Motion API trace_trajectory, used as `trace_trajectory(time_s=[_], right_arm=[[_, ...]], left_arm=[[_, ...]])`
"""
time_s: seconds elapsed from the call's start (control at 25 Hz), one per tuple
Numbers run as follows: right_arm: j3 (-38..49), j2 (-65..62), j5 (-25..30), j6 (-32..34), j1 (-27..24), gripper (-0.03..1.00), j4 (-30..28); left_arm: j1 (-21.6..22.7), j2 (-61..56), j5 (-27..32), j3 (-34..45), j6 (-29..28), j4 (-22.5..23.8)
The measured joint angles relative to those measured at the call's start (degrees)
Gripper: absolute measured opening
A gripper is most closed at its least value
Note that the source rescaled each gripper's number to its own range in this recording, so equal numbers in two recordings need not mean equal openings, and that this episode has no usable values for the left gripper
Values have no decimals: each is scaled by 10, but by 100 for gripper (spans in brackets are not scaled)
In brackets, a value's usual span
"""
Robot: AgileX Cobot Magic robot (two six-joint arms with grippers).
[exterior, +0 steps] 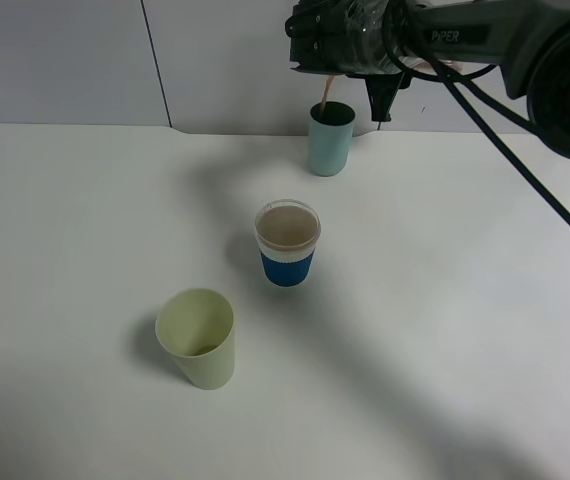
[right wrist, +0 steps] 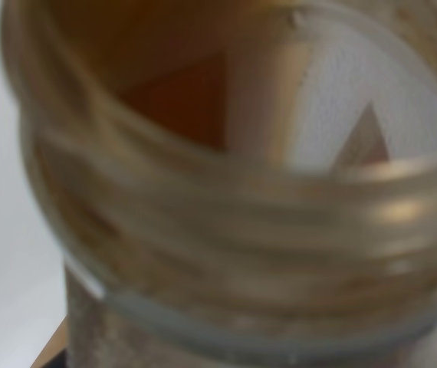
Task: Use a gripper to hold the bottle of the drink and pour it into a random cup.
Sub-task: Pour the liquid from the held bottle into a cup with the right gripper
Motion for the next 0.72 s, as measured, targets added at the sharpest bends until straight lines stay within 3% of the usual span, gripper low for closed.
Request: trace_trajectory(time_s=[0.72], right_arm=[[0, 0, 0, 36, 0, 0, -1]], left_arm=[[0, 0, 0, 0, 0, 0]])
